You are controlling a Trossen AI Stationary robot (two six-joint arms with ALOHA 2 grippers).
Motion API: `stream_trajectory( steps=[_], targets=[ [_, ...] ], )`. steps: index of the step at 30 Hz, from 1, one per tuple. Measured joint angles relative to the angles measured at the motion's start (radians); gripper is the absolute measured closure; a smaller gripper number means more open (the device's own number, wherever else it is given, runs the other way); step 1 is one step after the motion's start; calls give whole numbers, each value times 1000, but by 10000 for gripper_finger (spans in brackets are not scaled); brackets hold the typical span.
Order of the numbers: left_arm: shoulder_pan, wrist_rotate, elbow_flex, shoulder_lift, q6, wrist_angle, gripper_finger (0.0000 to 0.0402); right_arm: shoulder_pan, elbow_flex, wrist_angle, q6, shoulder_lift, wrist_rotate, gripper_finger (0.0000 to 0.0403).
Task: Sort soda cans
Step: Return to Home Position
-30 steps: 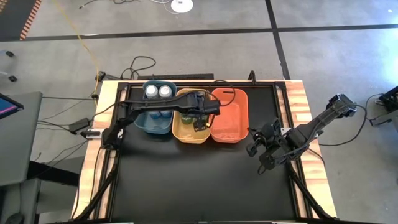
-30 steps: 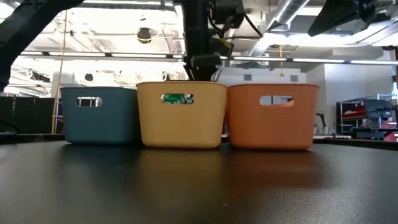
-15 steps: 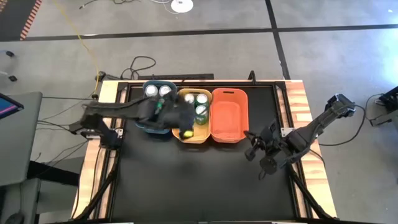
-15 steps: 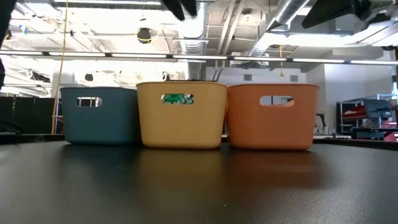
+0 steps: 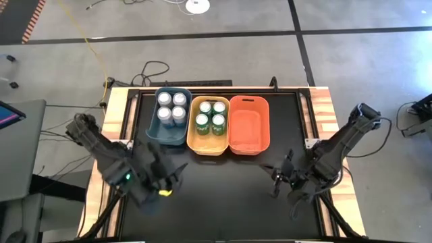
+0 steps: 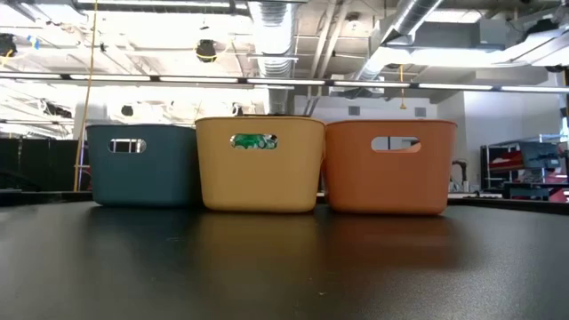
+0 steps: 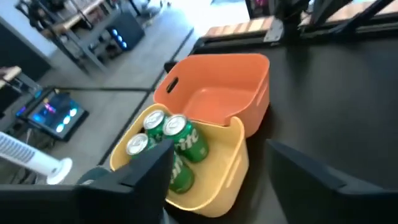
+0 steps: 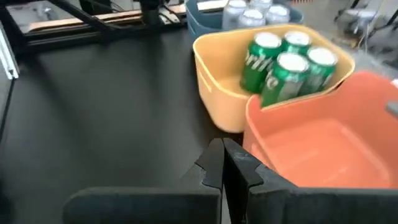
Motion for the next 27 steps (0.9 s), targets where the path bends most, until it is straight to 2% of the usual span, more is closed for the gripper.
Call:
stream_trajectory(
  steps=[3, 6, 9, 12, 15, 17, 22, 27],
  targets=[
    [-86, -66, -66, 0, -94, 7, 195, -12, 0, 10, 62, 26, 5, 378],
    [-158, -122, -128, -1, -193, 12, 234, -31, 0, 56, -5, 49, 15, 378],
    [-216, -178, -195, 0, -277, 11, 262, -31, 0, 169, -142, 89, 37, 378],
    [-256, -219, -266, -1, -349, 7, 279, -30, -1, 365, -332, 110, 70, 378],
    [-272, -231, -344, -1, -421, 7, 290, -37, 0, 546, -533, 119, 39, 378],
    [-274, -242, -398, -1, -498, 8, 297, -38, 0, 598, -617, 119, 7, 378],
    [-274, -255, -533, -5, -706, 11, 317, -37, 0, 590, -704, 82, 1, 384],
    [-273, -295, -646, -58, -821, 42, 342, -37, 0, 525, -714, 16, 5, 396]
  ],
)
